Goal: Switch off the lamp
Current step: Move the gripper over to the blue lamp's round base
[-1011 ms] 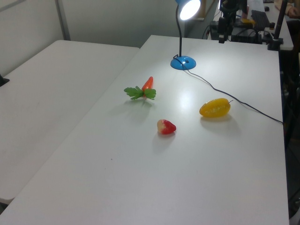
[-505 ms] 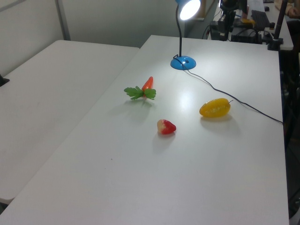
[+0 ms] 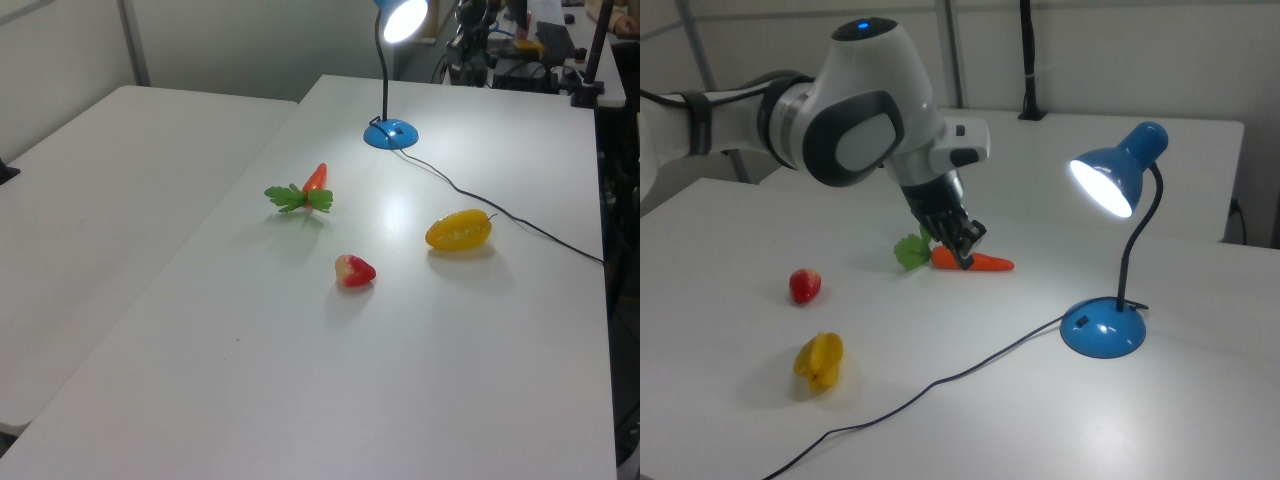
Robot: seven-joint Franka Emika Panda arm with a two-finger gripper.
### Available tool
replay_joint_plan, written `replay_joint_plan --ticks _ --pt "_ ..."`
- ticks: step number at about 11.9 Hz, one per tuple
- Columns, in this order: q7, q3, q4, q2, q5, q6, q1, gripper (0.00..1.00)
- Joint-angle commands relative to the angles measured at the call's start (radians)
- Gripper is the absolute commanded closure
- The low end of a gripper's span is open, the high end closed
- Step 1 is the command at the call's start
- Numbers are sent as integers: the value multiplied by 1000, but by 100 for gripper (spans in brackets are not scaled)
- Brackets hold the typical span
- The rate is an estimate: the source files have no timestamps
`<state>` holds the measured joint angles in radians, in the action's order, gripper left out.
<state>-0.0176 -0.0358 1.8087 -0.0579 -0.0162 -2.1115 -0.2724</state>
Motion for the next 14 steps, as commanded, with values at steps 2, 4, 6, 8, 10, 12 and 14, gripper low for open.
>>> replay_joint_plan --ticks 2,4,6,8,10,12,14 --pt "48 1 -12 -109 53 -187 -59 99" --pt "67 2 -38 -160 53 -229 -76 99" --pt "94 4 -90 -238 53 -260 -87 100" --pt "120 4 -130 -296 50 -310 -103 100" --pt "148 4 -179 -367 50 -369 -108 100" --pt "171 4 -195 -398 47 -406 -110 100" --pt "192 8 -209 -434 56 -464 -113 100"
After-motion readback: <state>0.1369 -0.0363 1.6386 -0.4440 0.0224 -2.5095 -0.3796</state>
